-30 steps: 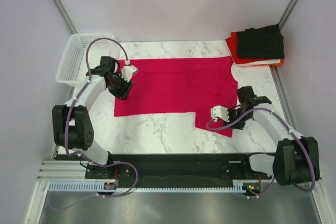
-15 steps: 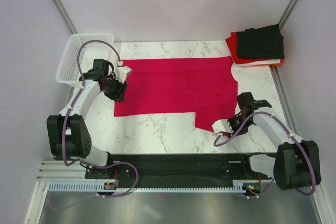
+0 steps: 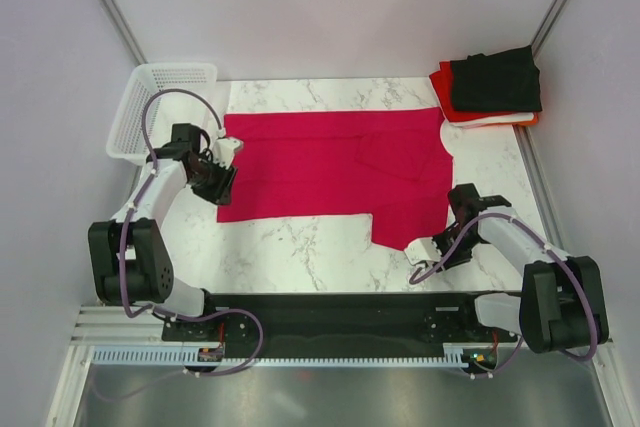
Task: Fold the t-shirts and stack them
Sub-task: Fold the tshirt
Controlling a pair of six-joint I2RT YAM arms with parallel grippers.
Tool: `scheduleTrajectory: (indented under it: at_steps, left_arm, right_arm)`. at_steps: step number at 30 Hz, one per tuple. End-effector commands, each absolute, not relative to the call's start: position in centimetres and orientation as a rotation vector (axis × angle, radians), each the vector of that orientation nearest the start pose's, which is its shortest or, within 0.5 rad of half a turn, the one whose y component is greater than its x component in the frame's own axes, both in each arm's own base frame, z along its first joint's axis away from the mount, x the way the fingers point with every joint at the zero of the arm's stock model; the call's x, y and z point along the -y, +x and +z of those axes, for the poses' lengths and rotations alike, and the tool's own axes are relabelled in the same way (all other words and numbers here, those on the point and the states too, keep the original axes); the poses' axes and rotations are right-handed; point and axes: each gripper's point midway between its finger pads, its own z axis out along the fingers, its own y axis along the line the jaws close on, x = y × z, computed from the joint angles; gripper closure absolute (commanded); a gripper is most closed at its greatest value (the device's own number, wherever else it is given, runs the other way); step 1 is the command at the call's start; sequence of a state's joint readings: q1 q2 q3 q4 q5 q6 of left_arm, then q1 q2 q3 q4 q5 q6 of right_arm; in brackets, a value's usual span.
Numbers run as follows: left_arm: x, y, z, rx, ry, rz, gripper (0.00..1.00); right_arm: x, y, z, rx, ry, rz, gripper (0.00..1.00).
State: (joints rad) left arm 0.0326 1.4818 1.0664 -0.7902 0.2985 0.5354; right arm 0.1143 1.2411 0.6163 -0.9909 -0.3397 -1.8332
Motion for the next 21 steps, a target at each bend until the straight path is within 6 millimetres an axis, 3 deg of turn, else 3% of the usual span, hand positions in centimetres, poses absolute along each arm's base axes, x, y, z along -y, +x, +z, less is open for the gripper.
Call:
scheduleTrajectory:
  at_steps: [1, 9, 12, 13, 15, 21]
  left_arm:
    - [2.0, 30.2, 8.8, -2.592, 0.707, -0.270, 0.52]
    - [1.8, 29.7, 7.7, -2.619, 0.715, -0.281, 0.53]
    - [1.6, 28.4, 6.9, -2.634, 0.739, -0.278, 0.53]
    - [1.3, 28.1, 7.0, -2.637, 0.738, -0.258, 0.53]
    - [1.0, 27.2, 6.3, -2.653, 0.751, -0.255, 0.53]
    - [0.1, 25.1, 5.2, -2.676, 0.775, -0.232, 0.52]
  right_arm:
    - [-4.7, 16.7, 1.2, -1.572, -2.383, 0.387, 0.59]
    - [-4.7, 16.9, 0.1, -1.593, -2.392, 0.376, 0.60]
    - [-4.5, 17.0, -0.2, -1.608, -2.401, 0.360, 0.78]
    - [-4.6, 17.1, -0.1, -1.613, -2.396, 0.355, 0.90]
    - [-4.7, 17.3, 0.2, -1.639, -2.366, 0.347, 0.99]
    - [-4.8, 18.3, 1.7, -1.683, -2.295, 0.270, 1.00]
